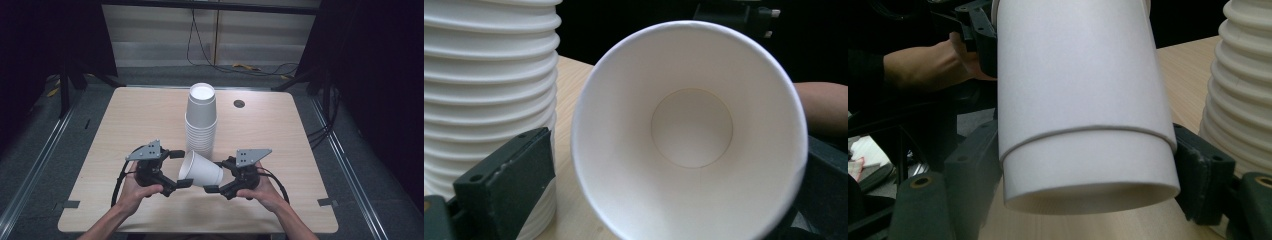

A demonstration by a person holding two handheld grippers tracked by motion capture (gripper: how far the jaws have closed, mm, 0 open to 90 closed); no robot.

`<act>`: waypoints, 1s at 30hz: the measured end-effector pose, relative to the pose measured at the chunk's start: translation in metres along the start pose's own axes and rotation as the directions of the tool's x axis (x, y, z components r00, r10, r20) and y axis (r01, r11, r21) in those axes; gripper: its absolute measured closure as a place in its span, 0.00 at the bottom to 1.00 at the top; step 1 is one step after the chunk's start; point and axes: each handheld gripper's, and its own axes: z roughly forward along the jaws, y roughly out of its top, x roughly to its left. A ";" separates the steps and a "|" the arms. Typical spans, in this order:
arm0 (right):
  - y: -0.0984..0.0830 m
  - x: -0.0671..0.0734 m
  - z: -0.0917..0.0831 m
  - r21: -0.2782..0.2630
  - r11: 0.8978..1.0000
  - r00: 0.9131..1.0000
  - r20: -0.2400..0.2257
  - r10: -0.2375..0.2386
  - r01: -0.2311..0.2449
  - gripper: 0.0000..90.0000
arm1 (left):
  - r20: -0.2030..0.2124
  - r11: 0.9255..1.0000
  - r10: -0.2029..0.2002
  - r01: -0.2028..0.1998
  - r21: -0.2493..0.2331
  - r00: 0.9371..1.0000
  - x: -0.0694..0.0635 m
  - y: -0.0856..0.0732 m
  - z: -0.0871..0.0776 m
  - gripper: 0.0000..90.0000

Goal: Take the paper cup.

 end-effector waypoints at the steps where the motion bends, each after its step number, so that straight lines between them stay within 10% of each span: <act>1: 0.000 0.000 0.000 -0.002 1.000 1.000 -0.006 0.003 -0.003 0.27 | -0.007 1.000 0.009 -0.009 0.007 1.000 -0.001 0.000 0.001 0.00; 30: -0.001 0.004 0.007 0.066 0.998 0.999 -0.040 -0.010 0.012 0.26 | 0.085 0.997 0.016 -0.022 0.068 0.996 -0.003 -0.003 0.012 0.09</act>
